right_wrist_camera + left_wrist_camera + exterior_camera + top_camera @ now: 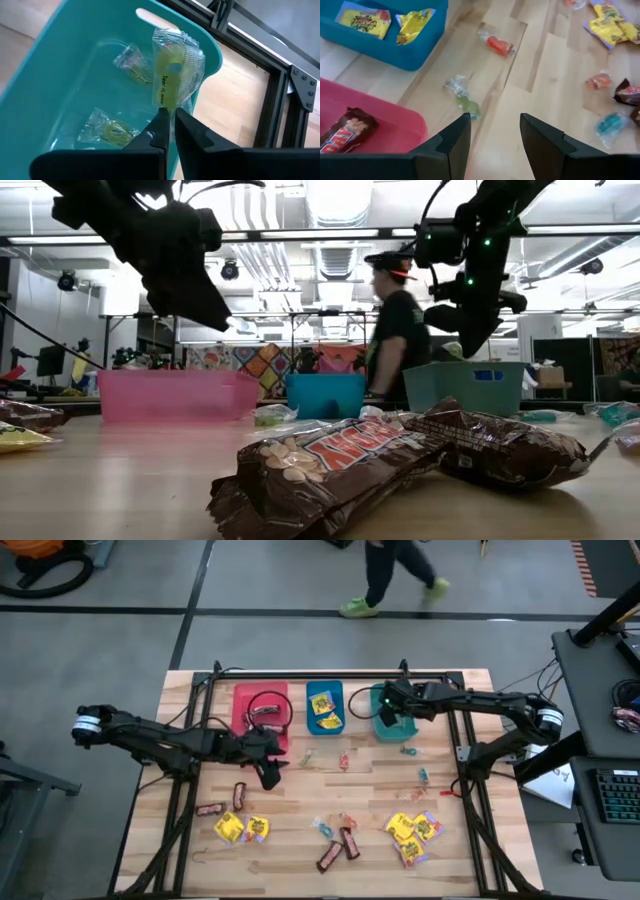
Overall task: Sort candy
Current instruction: Put the green gummy into the green bin, then put the chocolate bar into the red bin
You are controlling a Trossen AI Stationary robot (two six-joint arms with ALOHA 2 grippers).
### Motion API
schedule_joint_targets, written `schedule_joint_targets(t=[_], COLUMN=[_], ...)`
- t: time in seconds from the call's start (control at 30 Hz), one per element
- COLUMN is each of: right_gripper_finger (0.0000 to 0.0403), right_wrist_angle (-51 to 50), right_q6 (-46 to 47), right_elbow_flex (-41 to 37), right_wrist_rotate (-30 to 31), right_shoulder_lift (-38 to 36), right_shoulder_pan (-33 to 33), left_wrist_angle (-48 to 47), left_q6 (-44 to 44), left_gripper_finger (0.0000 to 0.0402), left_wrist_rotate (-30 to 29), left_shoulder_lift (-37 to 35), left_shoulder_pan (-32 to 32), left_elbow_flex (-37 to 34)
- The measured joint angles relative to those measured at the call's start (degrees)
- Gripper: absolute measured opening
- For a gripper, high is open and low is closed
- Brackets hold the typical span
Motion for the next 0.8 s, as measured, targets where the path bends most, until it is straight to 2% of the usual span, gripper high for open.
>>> schedule_joint_targets(t=[0.43, 0.63, 0.8], right_gripper_finger=[0.0135, 0.0135, 0.0133], right_wrist_angle=[0.46, 0.99, 1.3], right_q6=[-0.33, -0.17, -0.14], right_elbow_flex=[-0.02, -0.02, -0.02], right_wrist_rotate=[-0.72, -6.59, -8.0], right_shoulder_lift=[-1.3, -4.77, -7.25], right_shoulder_pan=[0.11, 1.33, 4.17], left_wrist_angle=[2.49, 2.14, -4.54], left_q6=[-0.63, -2.16, -6.48], left_gripper_finger=[0.0155, 0.0155, 0.0155], left_wrist_rotate=[-0.1, 0.54, 9.76], left_shoulder_lift=[0.0, 0.0, 0.0], left_shoulder_pan=[-0.66, -1.92, -2.07], left_elbow_flex=[-0.04, -0.04, 1.41])
